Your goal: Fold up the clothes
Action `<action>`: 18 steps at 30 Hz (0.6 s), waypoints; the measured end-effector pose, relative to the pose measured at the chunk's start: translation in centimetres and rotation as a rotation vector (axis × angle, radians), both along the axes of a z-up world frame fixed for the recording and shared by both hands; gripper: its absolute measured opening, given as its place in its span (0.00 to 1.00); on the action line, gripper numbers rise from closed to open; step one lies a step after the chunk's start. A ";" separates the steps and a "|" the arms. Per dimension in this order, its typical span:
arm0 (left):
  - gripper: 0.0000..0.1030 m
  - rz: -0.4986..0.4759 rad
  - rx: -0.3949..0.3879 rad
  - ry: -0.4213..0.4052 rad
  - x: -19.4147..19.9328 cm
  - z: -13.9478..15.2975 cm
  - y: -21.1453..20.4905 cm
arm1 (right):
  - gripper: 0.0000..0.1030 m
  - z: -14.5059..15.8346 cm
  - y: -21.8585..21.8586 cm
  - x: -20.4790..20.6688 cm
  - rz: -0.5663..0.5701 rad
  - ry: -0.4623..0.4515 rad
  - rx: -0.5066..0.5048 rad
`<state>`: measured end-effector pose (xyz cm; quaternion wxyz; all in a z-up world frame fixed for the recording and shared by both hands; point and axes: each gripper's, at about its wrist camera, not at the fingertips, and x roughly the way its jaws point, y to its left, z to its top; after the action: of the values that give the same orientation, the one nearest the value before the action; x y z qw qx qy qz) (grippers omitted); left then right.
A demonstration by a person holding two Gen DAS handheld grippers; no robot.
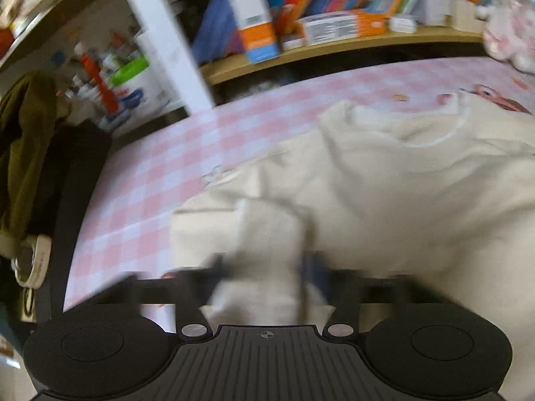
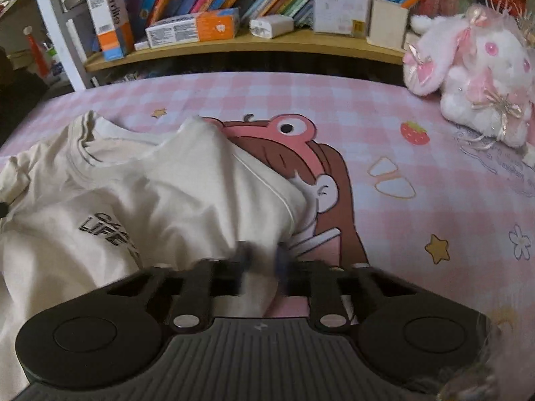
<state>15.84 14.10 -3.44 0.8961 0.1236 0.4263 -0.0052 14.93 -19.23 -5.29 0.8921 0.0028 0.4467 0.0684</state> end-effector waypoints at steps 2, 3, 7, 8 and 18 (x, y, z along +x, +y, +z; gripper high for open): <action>0.04 0.058 -0.114 -0.027 -0.5 0.8 2.5 | 0.02 0.9 -0.5 0.0 -0.033 -0.042 -0.019; 0.04 0.106 -0.165 -0.068 -1.3 1.6 4.1 | 0.02 1.5 -0.9 -0.1 -0.057 -0.068 -0.030; 0.04 0.307 -0.269 -0.175 -5.0 4.0 11.0 | 0.02 4.2 -3.0 -0.5 -0.123 -0.147 -0.060; 0.03 0.318 -0.240 -0.160 -5.3 3.8 12.0 | 0.02 4.4 -3.5 -0.6 -0.123 -0.139 -0.055; 0.28 0.123 -0.027 -0.198 -4.2 5.6 9.1 | 0.06 3.6 -3.8 -2.1 0.017 -0.027 -0.031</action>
<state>11.59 23.18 2.12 0.9341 0.0849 0.3421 0.0565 12.81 -23.01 -1.66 0.8974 -0.0159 0.4355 0.0689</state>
